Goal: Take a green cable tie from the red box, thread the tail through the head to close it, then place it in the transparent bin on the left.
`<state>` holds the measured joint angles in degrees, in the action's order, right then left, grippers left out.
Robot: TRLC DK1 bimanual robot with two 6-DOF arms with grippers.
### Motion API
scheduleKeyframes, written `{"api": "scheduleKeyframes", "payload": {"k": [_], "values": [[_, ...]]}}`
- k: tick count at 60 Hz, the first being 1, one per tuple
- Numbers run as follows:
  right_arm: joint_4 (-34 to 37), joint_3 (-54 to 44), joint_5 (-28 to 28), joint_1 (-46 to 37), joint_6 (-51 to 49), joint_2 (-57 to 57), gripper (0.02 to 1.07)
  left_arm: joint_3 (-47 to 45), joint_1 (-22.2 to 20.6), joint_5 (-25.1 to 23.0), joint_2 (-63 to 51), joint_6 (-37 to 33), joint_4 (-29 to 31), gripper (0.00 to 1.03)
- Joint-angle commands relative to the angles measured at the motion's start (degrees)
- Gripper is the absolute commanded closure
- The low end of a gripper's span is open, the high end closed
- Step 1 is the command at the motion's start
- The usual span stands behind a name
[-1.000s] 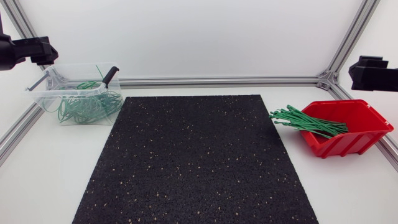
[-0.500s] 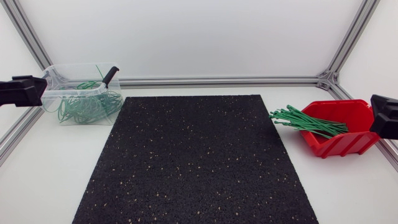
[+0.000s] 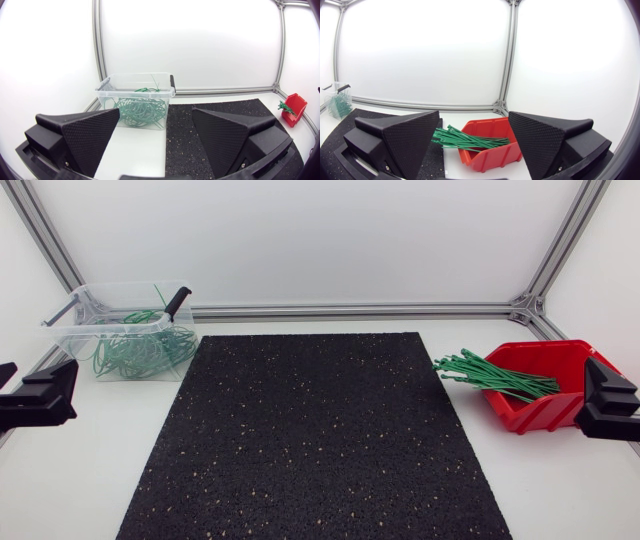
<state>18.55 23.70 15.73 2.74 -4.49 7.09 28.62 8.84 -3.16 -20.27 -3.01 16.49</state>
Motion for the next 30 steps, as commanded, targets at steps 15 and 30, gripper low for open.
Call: {"api": "scheduleKeyframes", "payload": {"k": [15,30], "values": [[-8.0,-10.5,-6.4,-1.4,1.7,-3.2,0.06,-10.5,-3.2,0.8,7.3,0.9,-6.0,0.03],[-14.4,-18.5,-12.1,-2.2,3.4,-5.6,0.06,-18.5,-5.7,1.9,13.0,1.8,-10.7,0.03]]}}
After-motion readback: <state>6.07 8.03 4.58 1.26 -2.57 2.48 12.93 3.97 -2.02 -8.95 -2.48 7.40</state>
